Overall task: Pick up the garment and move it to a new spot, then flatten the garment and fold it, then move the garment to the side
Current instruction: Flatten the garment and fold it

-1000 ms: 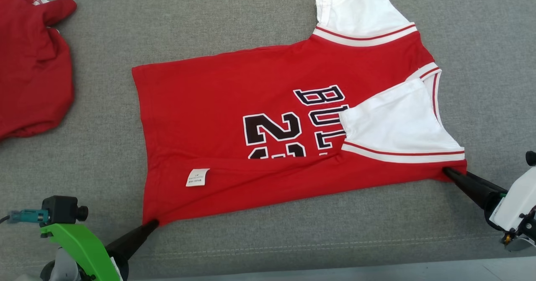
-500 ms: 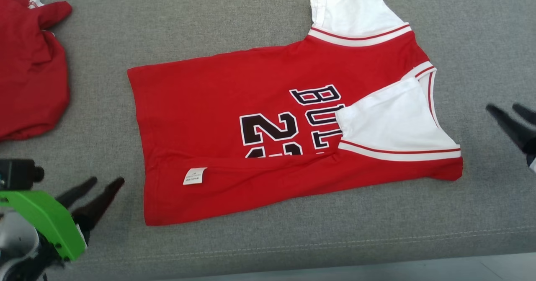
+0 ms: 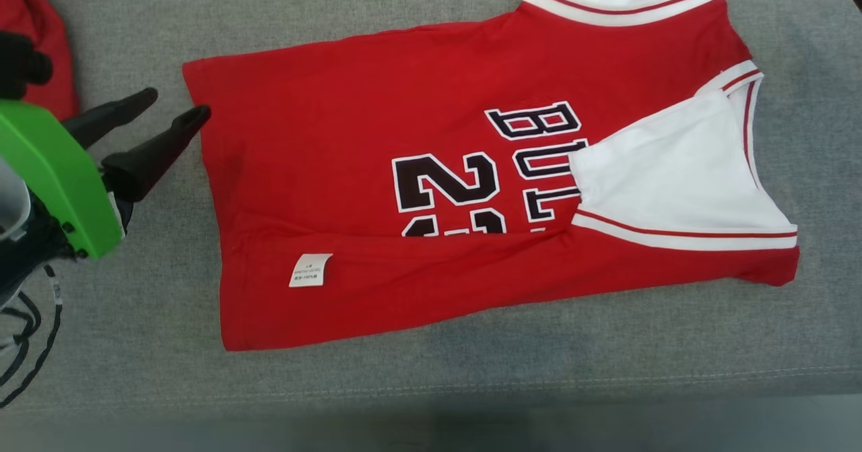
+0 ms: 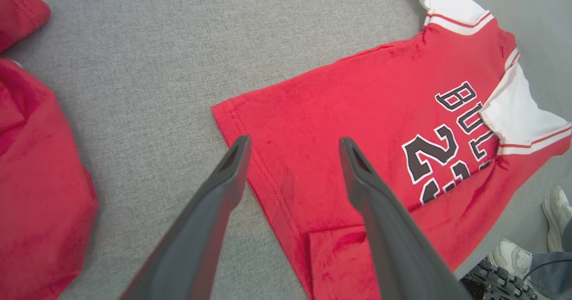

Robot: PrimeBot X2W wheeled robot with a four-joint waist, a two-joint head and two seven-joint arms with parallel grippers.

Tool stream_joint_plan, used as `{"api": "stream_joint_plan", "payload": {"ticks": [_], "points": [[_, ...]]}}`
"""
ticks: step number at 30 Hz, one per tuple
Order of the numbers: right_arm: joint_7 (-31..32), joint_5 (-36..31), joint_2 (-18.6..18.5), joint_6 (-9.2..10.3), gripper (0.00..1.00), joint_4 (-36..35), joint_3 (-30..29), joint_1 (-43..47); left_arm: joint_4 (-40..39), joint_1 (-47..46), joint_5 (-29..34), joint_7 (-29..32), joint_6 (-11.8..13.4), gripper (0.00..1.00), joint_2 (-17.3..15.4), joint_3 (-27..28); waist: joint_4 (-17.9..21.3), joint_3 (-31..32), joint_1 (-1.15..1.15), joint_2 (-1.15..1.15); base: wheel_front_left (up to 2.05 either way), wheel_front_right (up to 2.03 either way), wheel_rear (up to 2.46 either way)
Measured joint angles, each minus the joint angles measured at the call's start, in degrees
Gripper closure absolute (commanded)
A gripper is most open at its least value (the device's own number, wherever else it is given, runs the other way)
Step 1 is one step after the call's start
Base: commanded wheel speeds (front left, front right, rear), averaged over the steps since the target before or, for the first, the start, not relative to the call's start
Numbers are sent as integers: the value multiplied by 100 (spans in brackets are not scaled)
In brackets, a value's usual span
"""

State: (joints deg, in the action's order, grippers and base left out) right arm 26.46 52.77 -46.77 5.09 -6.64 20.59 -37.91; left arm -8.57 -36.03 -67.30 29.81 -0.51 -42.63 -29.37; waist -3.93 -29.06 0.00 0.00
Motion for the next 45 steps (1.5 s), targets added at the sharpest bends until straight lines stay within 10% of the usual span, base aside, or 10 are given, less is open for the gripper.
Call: {"api": "stream_joint_plan", "payload": {"ticks": [20,41,45], "points": [[493,-812,1257,153,0,1466,818,-1928,996,-1534,-43,645,-236,0,1018,-397,-587,-1349,1,0,0,0,0],[279,-1101,1528,1,0,2587,901,-2793,1716,-2047,-96,723,-503,0,1294,-439,-820,-1518,0,0,0,0,0],[222,-1101,1589,-5,30,2751,903,-2867,1791,-2101,-144,813,-511,0,1314,-453,-828,-1515,0,0,0,0,0]]}}
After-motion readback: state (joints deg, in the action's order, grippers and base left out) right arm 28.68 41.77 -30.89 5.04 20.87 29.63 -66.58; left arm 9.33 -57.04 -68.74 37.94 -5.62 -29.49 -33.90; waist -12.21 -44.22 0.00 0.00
